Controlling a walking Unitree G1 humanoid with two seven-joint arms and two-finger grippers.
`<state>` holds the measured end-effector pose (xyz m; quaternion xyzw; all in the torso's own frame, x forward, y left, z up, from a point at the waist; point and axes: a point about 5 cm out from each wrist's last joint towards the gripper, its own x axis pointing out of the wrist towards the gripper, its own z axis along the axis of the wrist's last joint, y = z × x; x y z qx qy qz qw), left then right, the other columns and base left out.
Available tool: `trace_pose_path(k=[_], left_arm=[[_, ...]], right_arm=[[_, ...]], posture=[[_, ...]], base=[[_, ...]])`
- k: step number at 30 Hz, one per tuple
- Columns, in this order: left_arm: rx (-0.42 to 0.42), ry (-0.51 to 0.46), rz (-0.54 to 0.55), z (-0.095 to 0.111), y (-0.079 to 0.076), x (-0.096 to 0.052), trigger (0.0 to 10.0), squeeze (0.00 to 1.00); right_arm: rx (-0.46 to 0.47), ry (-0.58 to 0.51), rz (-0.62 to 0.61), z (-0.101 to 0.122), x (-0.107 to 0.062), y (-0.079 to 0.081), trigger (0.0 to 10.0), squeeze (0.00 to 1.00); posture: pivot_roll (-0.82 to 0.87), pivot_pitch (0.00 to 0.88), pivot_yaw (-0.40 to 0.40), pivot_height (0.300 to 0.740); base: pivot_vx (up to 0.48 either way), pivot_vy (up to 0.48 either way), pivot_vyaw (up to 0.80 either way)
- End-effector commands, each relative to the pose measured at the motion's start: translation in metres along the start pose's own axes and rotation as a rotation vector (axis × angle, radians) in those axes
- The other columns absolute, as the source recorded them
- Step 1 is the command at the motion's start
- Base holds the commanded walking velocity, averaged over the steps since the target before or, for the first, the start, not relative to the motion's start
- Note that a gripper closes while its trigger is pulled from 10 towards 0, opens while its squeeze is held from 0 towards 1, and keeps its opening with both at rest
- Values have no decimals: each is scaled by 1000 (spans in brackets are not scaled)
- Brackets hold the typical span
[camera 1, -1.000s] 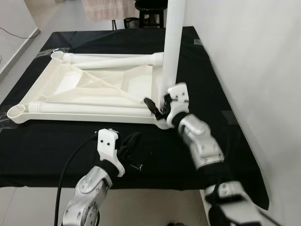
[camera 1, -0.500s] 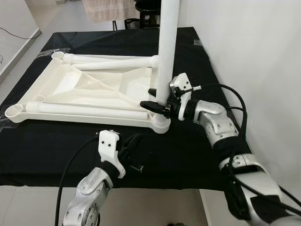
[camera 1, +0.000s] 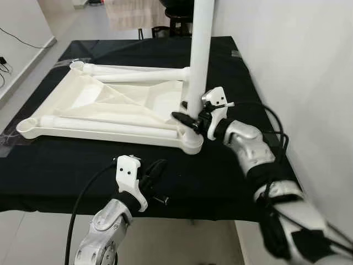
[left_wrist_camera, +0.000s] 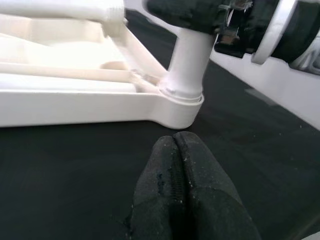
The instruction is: Building children table
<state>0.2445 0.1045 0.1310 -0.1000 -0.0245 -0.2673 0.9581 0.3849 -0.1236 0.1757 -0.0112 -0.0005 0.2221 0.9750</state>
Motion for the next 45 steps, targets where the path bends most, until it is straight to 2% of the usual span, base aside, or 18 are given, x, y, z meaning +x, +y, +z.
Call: trace_pose_path(k=[1, 4, 5, 9, 10, 12, 13, 14, 18, 19, 22, 23, 24, 28, 33, 34, 35, 45], left_arm=[[4, 8, 11, -1, 3, -4, 10000, 0], [5, 8, 11, -1, 4, -4, 10000, 0], [6, 10, 11, -1, 5, -3, 10000, 0], [5, 10, 11, -1, 5, -3, 10000, 0], [6, 10, 11, -1, 5, -2, 10000, 0], [7, 10, 11, -1, 5, -2, 10000, 0], [10, 8, 17, 0, 5, -2, 10000, 0], [11, 5, 21, 0, 6, -2, 10000, 0], [13, 3, 24, 1, 6, -1, 10000, 0], [10, 4, 22, 1, 6, -1, 10000, 0], [8, 4, 20, 1, 7, -1, 10000, 0], [6, 4, 18, 1, 6, -1, 10000, 0], [6, 4, 18, 1, 6, -1, 10000, 0], [3, 1, 17, 1, 5, 0, 10000, 0], [3, 0, 18, 1, 5, 0, 10000, 0], [2, 0, 17, 1, 4, 0, 10000, 0], [2, -1, 18, 0, 3, 0, 10000, 0], [-3, -1, 16, 0, 1, 1, 10000, 0]], right_arm=[[105, 227, -258, -56, -29, -7, 0, 0], [100, 213, -305, -57, -38, 3, 0, 0], [83, 194, -267, -55, -44, 22, 0, 0], [57, 196, -247, -54, -44, 28, 0, 0], [30, 190, -216, -51, -36, 33, 1412, 0], [10, 185, -196, -49, -30, 36, 1412, 0], [5, 177, -182, -45, -23, 40, 10000, 0], [10, 140, -139, -36, -15, 42, 10000, 800], [17, 99, -105, -25, -10, 45, 10000, 800], [16, 27, -2, -8, -5, 44, 10000, 1000], [11, -17, 60, 4, -3, 44, 10000, 1000], [1, -56, 169, 18, -3, 41, 10000, 0], [1, -56, 169, 18, -3, 41, 10000, 0], [-88, 21, 468, 20, -10, 27, 10000, 0], [-108, 69, 522, 12, -12, 20, 10000, 0], [-103, 103, 544, 7, -12, 14, 4235, 0], [-93, 119, 537, 5, -9, 8, 0, 0], [-47, 119, 464, 3, -7, -4, 0, 0]], posture=[[66, 151, -5, 740], [47, 144, 3, 740], [41, 139, 4, 740], [43, 139, 3, 740], [61, 132, -10, 740], [61, 132, -10, 740], [67, 132, -9, 740], [67, 133, -9, 740], [67, 133, -9, 740], [67, 135, -10, 740], [67, 135, -10, 740], [68, 137, -13, 740], [68, 137, -13, 740], [68, 137, -19, 740], [72, 136, -25, 740], [75, 137, -28, 740], [76, 138, -29, 740], [71, 143, -20, 740]], base=[[0, 0, 0], [0, 0, 0], [0, 0, 0], [0, 0, 0], [0, 0, 0], [0, 0, 0], [0, 0, 0], [0, 0, 0], [0, 0, 0], [0, 0, 0], [0, 0, 0], [0, 0, 0], [0, 0, 0], [0, 0, 0], [0, 0, 0], [0, 0, 0], [0, 0, 0], [0, 0, 0]])
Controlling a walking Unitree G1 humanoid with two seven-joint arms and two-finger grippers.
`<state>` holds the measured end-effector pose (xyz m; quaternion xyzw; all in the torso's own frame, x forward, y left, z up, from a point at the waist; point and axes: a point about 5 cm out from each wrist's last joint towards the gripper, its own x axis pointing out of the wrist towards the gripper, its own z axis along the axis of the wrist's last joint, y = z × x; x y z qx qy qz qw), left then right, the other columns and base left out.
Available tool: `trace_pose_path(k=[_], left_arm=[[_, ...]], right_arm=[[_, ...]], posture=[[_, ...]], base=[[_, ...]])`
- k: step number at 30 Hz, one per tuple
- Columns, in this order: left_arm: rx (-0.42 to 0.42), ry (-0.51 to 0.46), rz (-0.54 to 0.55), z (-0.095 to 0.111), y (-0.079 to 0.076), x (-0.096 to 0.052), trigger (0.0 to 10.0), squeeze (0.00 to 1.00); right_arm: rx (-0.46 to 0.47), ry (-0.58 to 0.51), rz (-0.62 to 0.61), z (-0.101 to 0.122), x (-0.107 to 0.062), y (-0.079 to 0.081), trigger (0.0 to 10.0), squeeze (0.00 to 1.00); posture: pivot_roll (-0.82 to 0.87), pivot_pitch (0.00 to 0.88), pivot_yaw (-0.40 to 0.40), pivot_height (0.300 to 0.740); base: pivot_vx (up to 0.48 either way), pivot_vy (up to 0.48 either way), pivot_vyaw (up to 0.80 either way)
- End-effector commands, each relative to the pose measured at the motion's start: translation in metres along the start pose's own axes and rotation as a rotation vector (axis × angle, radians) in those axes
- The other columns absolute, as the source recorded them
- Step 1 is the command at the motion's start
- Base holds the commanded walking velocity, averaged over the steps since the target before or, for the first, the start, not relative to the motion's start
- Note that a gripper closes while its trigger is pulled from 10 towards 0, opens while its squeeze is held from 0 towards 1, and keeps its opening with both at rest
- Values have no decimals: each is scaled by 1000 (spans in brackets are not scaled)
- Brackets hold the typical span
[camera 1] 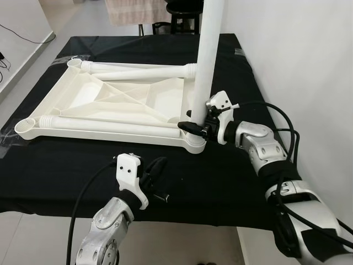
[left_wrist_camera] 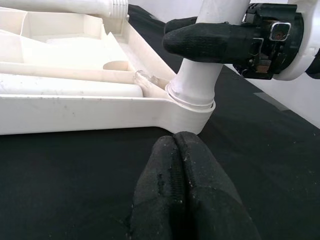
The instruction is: Building children table
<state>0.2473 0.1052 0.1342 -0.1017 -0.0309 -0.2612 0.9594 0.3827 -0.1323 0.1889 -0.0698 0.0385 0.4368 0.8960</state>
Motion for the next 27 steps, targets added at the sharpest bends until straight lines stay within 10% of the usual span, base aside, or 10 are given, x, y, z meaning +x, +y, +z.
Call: trace_pose_path(k=[1, 7, 11, 19, 20, 22, 23, 24, 25, 27], left_arm=[[-4, 13, 4, -3, 0, -2, 10000, 0], [-3, 14, 6, -2, 1, -4, 10000, 0], [2, 20, 7, -2, 6, -6, 10000, 0], [8, 32, 8, -4, 9, -5, 10000, 0], [12, 32, 12, -4, 9, -5, 10000, 0], [15, 32, 15, -4, 9, -6, 10000, 0], [16, 32, 17, -5, 9, -6, 10000, 0], [16, 33, 18, -5, 9, -6, 10000, 0], [14, 34, 15, -5, 9, -6, 10000, 0], [9, 37, 9, -6, 9, -6, 10000, 0]], right_arm=[[65, 17, -35, -17, -3, 2, 0, 0], [91, 102, -411, -50, -17, -7, 0, 0], [174, 117, -821, -68, -32, 27, 0, 0], [127, 74, -787, -57, -18, 47, 0, 0], [126, 88, -762, -59, -13, 51, 4078, 0], [125, 102, -757, -59, -11, 55, 4078, 0], [149, 84, -744, -58, -8, 57, 10000, 0], [166, 67, -739, -56, -8, 58, 10000, 0], [178, 48, -721, -51, -6, 57, 10000, 1000], [146, 3, -677, -38, -5, 53, 10000, 1000]], posture=[[69, 145, -17, 740], [65, 146, -15, 740], [50, 135, 14, 740], [65, 110, 2, 740], [70, 110, 4, 740], [70, 110, 4, 740], [75, 103, 9, 740], [75, 103, 9, 740], [74, 104, 10, 740], [74, 104, 10, 740]], base=[[0, 0, 0], [0, 0, 0], [0, 0, 0], [0, 0, 0], [0, 0, 0], [0, 0, 0], [0, 0, 0], [0, 0, 0], [0, 0, 0], [0, 0, 0]])
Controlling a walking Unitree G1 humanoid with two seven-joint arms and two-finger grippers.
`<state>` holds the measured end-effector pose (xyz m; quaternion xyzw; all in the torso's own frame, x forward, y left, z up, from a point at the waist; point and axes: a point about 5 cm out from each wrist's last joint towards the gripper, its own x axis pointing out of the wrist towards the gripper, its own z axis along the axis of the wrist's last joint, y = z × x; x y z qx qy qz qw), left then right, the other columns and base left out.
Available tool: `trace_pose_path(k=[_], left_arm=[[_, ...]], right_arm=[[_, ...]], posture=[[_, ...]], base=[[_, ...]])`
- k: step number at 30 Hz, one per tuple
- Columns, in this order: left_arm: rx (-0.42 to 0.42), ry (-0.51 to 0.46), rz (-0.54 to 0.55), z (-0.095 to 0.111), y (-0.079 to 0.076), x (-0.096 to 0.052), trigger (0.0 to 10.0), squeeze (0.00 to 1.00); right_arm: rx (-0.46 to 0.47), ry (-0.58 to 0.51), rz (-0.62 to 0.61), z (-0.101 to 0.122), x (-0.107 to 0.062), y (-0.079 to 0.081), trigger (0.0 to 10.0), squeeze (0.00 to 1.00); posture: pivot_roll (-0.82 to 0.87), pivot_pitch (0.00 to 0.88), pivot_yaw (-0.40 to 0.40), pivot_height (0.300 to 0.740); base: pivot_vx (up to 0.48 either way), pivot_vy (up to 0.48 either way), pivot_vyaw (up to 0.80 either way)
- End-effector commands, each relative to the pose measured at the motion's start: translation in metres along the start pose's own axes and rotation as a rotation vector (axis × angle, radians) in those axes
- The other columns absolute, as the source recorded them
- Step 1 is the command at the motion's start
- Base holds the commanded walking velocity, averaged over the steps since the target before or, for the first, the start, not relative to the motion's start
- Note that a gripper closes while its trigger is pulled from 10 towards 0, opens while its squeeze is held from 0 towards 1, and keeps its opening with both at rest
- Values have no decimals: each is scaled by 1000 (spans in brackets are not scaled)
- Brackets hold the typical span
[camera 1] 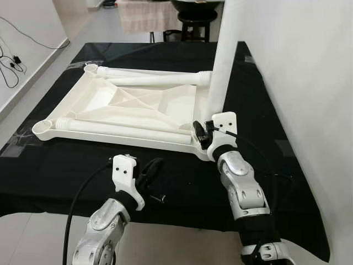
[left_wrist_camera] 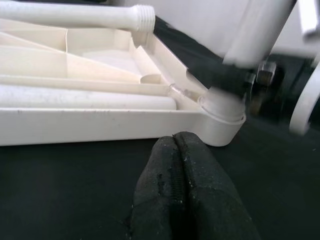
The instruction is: Building children table
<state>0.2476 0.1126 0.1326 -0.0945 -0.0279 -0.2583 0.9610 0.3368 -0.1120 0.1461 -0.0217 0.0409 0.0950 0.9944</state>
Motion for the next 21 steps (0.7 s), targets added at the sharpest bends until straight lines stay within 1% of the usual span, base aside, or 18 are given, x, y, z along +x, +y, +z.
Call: trace_pose_path(k=[1, 2, 3, 4, 5, 6, 8, 10, 13, 14, 15, 16, 17, 19, 20, 21], left_arm=[[-5, 29, 0, -6, 2, -2, 10000, 0], [-5, 29, -1, -6, 2, -2, 10000, 0], [-5, 29, -1, -6, 2, -2, 10000, 0], [-5, 29, -2, -6, 2, -2, 10000, 0], [-6, 29, -3, -6, 1, -2, 10000, 0], [-6, 29, -4, -6, 1, -2, 10000, 0], [-5, 27, -3, -5, 1, -2, 10000, 0], [-5, 26, -3, -5, 1, -2, 10000, 0], [-6, 23, -2, -5, -1, -2, 10000, 0], [-7, 22, -2, -5, -1, -1, 10000, 0], [-7, 22, -2, -5, -1, -1, 10000, 0], [-7, 20, -2, -4, -2, -1, 10000, 0], [-8, 19, -2, -4, -3, -1, 10000, 0], [-8, 19, -2, -4, -3, -1, 10000, 0], [-8, 16, -2, -4, -4, -1, 10000, 0], [-8, 16, -2, -4, -4, -1, 10000, 0]], right_arm=[[5, -4, 42, 4, 2, 2, 10000, 1000], [25, -48, 116, 14, 6, 1, 10000, 306], [25, -48, 116, 14, 6, 1, 10000, 306], [42, -77, 167, 20, 8, 1, 10000, 306], [38, -112, 262, 29, 10, 0, 10000, 0], [-1, -127, 366, 36, 12, -4, 10000, 0], [-74, -114, 485, 40, 14, -14, 10000, 0], [-89, -97, 518, 41, 16, -21, 10000, 0], [-138, -64, 559, 42, 22, -34, 10000, 0], [-149, -55, 561, 44, 25, -38, 9686, 0], [-149, -55, 561, 44, 25, -38, 9686, 0], [-134, -55, 573, 48, 28, -42, 0, 0], [-119, -59, 585, 50, 30, -43, 0, 0], [-119, -59, 585, 50, 30, -43, 0, 0], [-107, -55, 632, 52, 31, -43, 0, 0], [-107, -55, 632, 52, 31, -43, 0, 0]], posture=[[74, 104, 10, 740], [74, 107, 11, 740], [74, 107, 11, 740], [74, 107, 11, 740], [75, 109, 10, 740], [77, 111, 10, 740], [79, 115, 7, 740], [79, 115, 7, 740], [78, 121, 3, 740], [77, 126, 4, 740], [77, 126, 4, 740], [75, 132, 2, 740], [75, 132, 2, 740], [75, 132, 2, 740], [66, 140, 2, 740], [66, 140, 2, 740]], base=[[0, 0, 0], [0, 0, 0], [0, 0, 0], [0, 0, 0], [0, 0, 0], [0, 0, 0], [0, 0, 0], [0, 0, 0], [0, 0, 0], [0, 0, 0], [0, 0, 0], [0, 0, 0], [0, 0, 0], [0, 0, 0], [0, 0, 0], [0, 0, 0]])
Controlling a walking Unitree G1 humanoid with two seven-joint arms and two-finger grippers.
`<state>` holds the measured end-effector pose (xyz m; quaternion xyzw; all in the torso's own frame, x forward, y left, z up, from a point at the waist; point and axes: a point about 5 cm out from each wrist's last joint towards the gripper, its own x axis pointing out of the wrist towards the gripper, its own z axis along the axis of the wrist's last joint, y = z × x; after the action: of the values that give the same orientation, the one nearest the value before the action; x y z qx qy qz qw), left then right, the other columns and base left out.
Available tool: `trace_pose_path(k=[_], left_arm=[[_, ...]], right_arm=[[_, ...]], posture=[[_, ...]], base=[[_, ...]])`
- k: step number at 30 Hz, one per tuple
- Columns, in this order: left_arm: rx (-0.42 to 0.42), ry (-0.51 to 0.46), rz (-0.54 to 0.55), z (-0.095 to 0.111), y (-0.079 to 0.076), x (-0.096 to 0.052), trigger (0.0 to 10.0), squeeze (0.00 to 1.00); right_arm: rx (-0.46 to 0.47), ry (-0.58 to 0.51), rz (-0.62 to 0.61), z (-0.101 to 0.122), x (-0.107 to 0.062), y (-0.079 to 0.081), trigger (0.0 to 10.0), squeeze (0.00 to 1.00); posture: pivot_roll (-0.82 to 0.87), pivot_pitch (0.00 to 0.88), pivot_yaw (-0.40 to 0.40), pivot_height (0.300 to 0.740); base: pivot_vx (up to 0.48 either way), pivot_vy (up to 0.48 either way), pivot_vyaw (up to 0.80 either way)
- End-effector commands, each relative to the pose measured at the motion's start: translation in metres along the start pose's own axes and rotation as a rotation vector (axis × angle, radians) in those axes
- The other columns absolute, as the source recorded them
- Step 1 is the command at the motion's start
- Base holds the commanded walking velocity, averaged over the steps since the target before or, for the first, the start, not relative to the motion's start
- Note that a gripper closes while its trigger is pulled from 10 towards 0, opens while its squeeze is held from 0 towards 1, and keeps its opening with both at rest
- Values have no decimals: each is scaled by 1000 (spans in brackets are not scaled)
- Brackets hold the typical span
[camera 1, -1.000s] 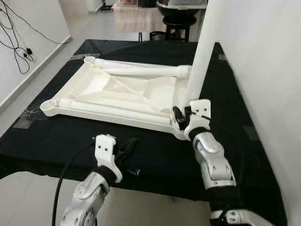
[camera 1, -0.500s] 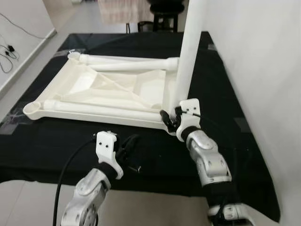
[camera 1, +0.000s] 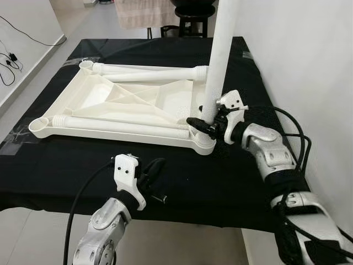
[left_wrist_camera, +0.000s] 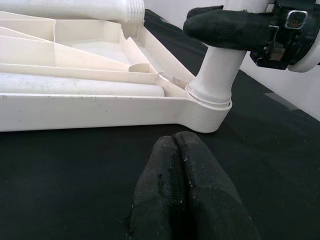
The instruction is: Building children table
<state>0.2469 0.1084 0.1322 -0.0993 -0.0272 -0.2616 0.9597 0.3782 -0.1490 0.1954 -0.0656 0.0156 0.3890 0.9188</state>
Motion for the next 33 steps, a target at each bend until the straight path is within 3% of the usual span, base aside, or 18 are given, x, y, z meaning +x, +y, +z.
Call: trace_pose_path(k=[1, 7, 12, 13, 14, 15, 16, 17, 18, 20, 26, 27, 28, 29, 30, 33], left_arm=[[1, 15, 5, -3, -2, -2, 10000, 0], [-2, 14, 4, -3, -2, -2, 10000, 0], [-2, 15, 3, -2, -2, -3, 10000, 0], [-1, 14, 4, -2, -2, -3, 10000, 0], [-1, 14, 4, -2, -2, -3, 10000, 0], [1, 14, 6, -2, -1, -4, 10000, 0], [3, 13, 9, -1, 1, -4, 10000, 0], [4, 13, 9, 0, 1, -5, 10000, 0], [4, 13, 9, 0, 1, -5, 10000, 0], [4, 16, 8, -1, 3, -5, 10000, 0], [14, 15, 20, -1, 4, -3, 10000, 0], [16, 12, 31, 0, 4, -3, 10000, 0], [16, 12, 31, 0, 4, -3, 10000, 0], [15, 9, 37, 0, 5, -3, 10000, 0], [13, 9, 36, 0, 4, -3, 10000, 0], [7, 12, 25, 0, 4, -2, 10000, 0]], right_arm=[[2, -3, 51, 2, 3, 1, 0, 0], [29, -8, 64, -2, 1, 0, 0, 0], [49, 3, -5, -16, -4, 2, 0, 0], [54, 38, -131, -30, -5, 6, 0, 0], [54, 38, -131, -30, -5, 6, 0, 0], [143, 54, -449, -48, -10, 13, 0, 0], [257, 117, -856, -69, -30, 21, 0, 0], [250, 113, -802, -70, -28, 41, 0, 0], [250, 113, -802, -70, -28, 41, 0, 0], [77, 62, -567, -51, -10, 67, 0, 0], [120, 84, -487, -52, 11, 65, 0, 0], [117, 87, -491, -51, 12, 65, 8157, 0], [117, 87, -491, -51, 12, 65, 8157, 0], [120, 75, -473, -49, 14, 65, 10000, 0], [127, 54, -452, -42, 14, 67, 10000, 1000], [123, -23, -332, -23, 17, 67, 10000, 1000]], posture=[[58, 143, 0, 740], [43, 149, -1, 740], [42, 154, -6, 740], [35, 162, -14, 740], [35, 162, -14, 740], [35, 163, -9, 740], [34, 164, -6, 740], [33, 167, 1, 740], [33, 167, 1, 740], [24, 165, 11, 740], [40, 154, 0, 740], [40, 154, 1, 740], [40, 154, 1, 740], [40, 154, 1, 740], [39, 154, -2, 740], [41, 151, 4, 740]], base=[[0, 0, 0], [0, 0, 0], [0, 0, 0], [0, 0, 0], [0, 0, 0], [0, 0, 0], [0, 0, 0], [0, 0, 0], [0, 0, 0], [0, 0, 0], [0, 0, 0], [0, 0, 0], [0, 0, 0], [0, 0, 0], [0, 0, 0], [0, 0, 0]])
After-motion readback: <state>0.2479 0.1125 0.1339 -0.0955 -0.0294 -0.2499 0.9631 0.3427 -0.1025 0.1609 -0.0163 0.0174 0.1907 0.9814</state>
